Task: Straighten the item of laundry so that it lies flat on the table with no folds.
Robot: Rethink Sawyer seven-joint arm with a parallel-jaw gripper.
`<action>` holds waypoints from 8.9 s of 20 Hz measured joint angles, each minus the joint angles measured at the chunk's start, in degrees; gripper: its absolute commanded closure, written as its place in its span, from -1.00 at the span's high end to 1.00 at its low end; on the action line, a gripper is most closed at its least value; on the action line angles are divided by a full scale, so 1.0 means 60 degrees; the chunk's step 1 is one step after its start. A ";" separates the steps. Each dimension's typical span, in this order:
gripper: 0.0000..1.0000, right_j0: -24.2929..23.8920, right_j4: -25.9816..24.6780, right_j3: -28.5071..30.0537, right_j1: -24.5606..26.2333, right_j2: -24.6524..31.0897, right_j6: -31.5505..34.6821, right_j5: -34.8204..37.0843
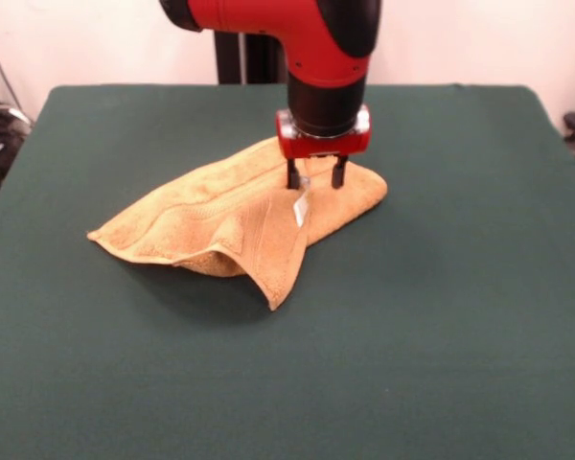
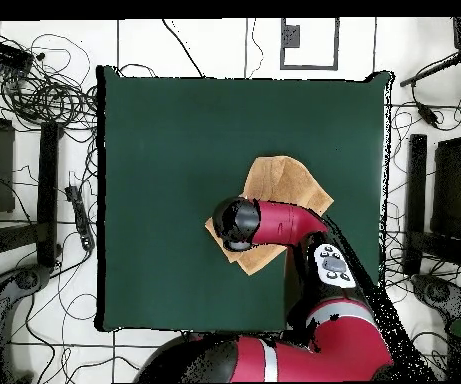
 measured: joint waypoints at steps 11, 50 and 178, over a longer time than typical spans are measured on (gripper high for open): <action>1.00 0.0000 0.0000 -0.0008 0.0003 0.0000 0.0000 0.0002; -1.00 0.0002 0.0000 -0.0077 0.0032 -0.0019 0.0002 0.0000; -1.00 0.0639 0.0432 -0.1190 0.0493 -0.0508 0.0002 0.1208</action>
